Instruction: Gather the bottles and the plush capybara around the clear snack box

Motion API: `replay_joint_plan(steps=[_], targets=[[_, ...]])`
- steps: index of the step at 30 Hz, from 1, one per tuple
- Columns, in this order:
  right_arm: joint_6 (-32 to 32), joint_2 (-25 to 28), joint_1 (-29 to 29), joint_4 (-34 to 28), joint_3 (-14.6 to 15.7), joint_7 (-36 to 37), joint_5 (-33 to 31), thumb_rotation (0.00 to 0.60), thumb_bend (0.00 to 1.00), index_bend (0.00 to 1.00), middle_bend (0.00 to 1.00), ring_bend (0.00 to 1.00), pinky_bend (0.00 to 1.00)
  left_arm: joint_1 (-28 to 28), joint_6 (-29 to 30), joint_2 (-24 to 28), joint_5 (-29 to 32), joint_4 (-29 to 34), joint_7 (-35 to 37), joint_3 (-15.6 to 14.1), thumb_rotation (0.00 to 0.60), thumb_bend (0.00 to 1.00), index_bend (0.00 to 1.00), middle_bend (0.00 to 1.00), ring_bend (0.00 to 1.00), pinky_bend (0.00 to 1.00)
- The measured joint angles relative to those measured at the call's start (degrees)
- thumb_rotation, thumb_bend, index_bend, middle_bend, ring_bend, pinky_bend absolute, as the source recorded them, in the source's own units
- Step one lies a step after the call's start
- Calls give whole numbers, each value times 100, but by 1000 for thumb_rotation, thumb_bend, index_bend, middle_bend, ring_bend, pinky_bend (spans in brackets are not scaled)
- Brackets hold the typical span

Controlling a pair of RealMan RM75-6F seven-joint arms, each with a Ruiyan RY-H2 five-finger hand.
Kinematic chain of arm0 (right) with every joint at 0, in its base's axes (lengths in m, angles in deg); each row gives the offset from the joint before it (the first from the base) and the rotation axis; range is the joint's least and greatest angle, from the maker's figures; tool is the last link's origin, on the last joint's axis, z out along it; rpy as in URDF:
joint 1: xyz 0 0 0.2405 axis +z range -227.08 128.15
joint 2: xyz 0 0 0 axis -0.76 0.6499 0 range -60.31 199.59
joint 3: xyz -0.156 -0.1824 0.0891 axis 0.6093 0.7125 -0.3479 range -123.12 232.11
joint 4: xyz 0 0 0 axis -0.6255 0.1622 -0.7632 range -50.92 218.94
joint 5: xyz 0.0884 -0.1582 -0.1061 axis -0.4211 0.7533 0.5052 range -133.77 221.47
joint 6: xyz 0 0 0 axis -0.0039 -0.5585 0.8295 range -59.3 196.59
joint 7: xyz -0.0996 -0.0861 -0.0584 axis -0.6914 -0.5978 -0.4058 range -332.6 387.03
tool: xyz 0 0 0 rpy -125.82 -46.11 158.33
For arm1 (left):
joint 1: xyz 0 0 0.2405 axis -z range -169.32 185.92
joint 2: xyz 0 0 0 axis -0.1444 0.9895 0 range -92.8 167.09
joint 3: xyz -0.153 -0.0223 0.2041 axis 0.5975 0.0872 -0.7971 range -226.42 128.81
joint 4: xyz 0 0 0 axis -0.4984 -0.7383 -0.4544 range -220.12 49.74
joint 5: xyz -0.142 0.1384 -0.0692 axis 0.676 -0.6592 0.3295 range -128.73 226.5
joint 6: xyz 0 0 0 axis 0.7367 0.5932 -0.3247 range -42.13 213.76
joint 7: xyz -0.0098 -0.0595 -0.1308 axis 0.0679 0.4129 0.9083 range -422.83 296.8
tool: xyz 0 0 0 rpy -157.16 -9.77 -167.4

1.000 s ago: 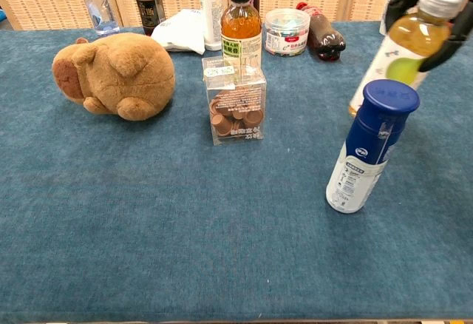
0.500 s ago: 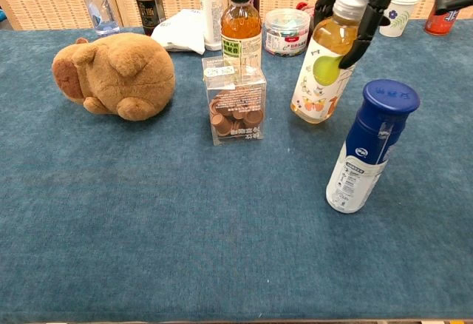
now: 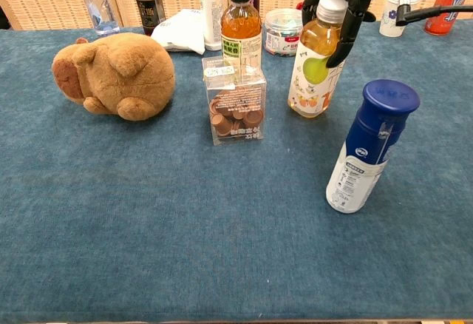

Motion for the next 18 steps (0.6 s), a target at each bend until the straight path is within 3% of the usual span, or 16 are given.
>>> replay_joint_plan(steps=[18], targets=[[-78,-85,257,-90,-12,-345,-813,600,693,509,537,614,756,94,-187,-10,67,97,-166,49,600,147,0,0,0,0]])
